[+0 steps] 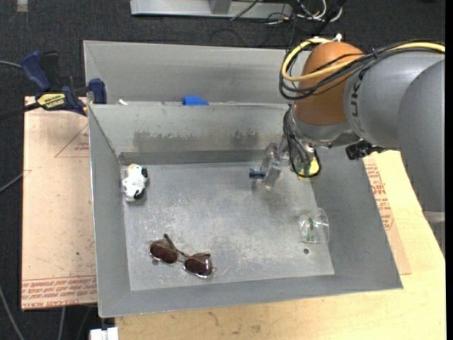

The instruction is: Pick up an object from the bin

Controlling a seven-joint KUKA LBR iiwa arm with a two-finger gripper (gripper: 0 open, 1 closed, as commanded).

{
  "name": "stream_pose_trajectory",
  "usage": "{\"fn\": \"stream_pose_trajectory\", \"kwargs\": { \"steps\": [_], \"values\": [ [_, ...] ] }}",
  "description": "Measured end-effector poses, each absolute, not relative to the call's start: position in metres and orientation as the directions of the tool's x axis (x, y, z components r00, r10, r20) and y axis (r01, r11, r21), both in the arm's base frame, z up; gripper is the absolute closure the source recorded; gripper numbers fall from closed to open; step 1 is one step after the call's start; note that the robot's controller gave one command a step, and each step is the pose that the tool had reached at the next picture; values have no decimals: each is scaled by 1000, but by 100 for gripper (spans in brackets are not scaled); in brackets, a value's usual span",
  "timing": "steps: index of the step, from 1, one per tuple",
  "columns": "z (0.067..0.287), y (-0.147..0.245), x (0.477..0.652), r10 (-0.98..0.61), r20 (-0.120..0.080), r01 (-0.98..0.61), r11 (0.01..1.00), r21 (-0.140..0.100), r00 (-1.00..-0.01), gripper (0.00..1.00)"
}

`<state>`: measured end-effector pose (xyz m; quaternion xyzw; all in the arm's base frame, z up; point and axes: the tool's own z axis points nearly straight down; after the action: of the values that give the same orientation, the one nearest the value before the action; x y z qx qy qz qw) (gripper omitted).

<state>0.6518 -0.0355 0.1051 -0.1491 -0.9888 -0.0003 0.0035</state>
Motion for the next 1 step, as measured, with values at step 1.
{"fn": "stream_pose_trajectory", "kwargs": {
  "steps": [1],
  "values": [
    [127, -36, 654, 295, 0, 295, 956, 2, -956, 100]
  ]
}}
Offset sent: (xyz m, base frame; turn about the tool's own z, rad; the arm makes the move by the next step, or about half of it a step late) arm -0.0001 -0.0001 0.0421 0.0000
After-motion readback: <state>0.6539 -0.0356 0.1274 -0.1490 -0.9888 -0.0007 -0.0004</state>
